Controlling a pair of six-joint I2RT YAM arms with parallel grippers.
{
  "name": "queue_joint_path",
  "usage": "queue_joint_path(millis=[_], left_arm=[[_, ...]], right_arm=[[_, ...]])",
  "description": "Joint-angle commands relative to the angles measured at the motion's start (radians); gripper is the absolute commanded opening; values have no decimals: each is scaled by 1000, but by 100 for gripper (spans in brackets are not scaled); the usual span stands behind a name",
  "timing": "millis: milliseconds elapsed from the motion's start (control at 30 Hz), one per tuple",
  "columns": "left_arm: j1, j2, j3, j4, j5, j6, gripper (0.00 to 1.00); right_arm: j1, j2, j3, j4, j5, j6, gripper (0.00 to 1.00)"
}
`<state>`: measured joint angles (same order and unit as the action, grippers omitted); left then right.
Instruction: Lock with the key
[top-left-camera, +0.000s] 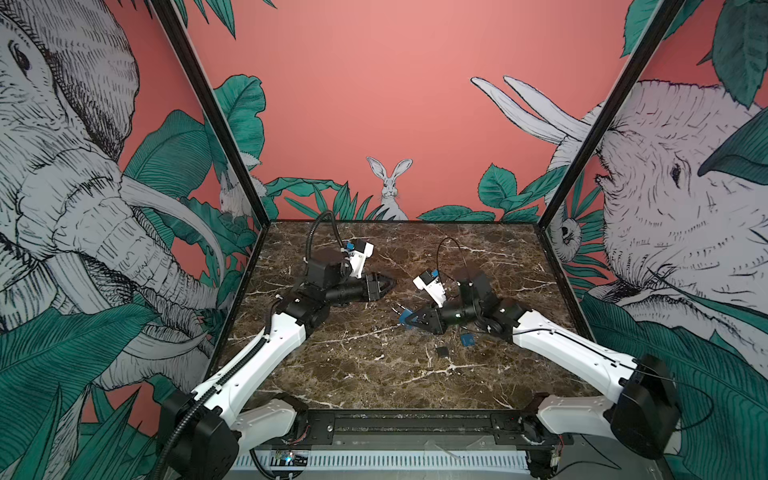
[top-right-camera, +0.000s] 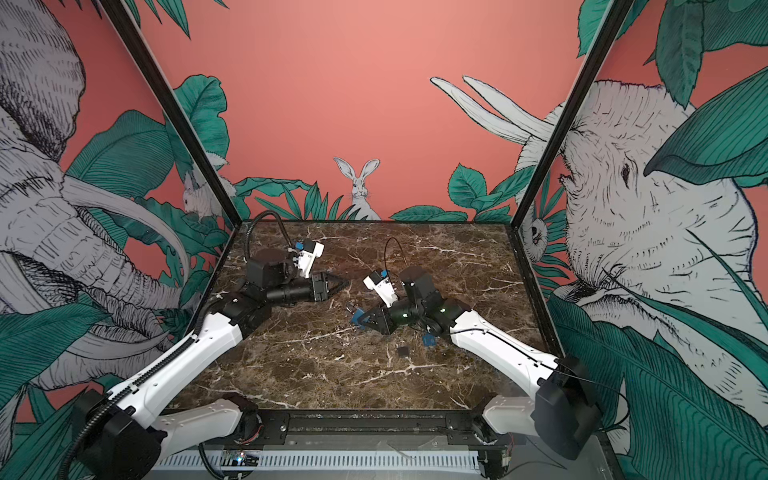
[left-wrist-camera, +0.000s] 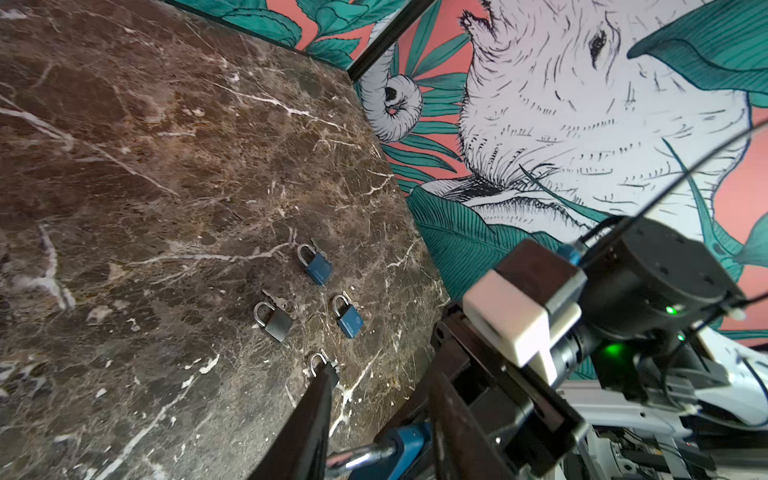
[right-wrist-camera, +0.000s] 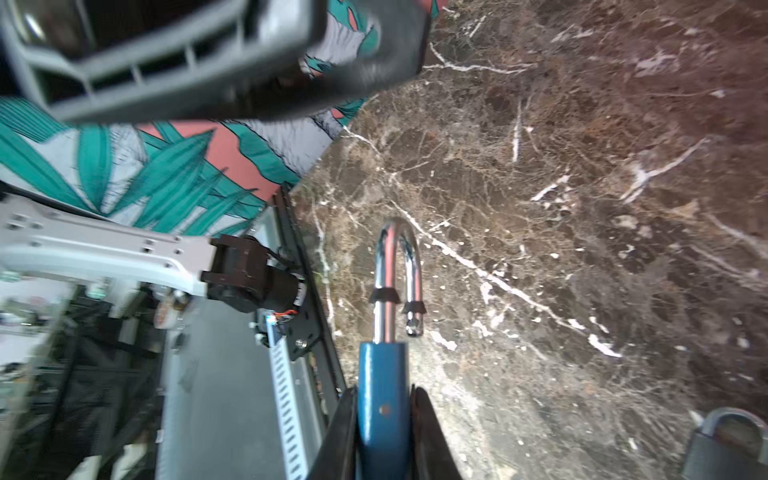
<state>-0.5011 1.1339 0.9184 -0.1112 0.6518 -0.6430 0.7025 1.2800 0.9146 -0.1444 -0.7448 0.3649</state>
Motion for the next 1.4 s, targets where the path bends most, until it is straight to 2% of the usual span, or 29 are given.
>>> queue_joint_path(millis=[0, 133, 367, 867, 1233, 1367], left_arm=[[4, 5, -10, 61, 79, 41, 42], [12, 18, -34, 118, 124, 28, 43], [16, 73, -46, 261, 200, -45, 44], [53, 52, -70, 281, 255, -66, 28], [56, 62, -72, 286, 303, -70, 28], [56, 63, -78, 295, 313, -74, 32]], right_arm=[[-36, -19, 7, 166, -163, 90, 0], [-63, -12, -1, 227, -230, 151, 0], [-72, -12, 4, 246, -232, 181, 0], [-117, 5, -7, 320, -265, 250, 0], [-123, 8, -2, 357, -276, 284, 0], [-124, 10, -2, 367, -281, 294, 0]])
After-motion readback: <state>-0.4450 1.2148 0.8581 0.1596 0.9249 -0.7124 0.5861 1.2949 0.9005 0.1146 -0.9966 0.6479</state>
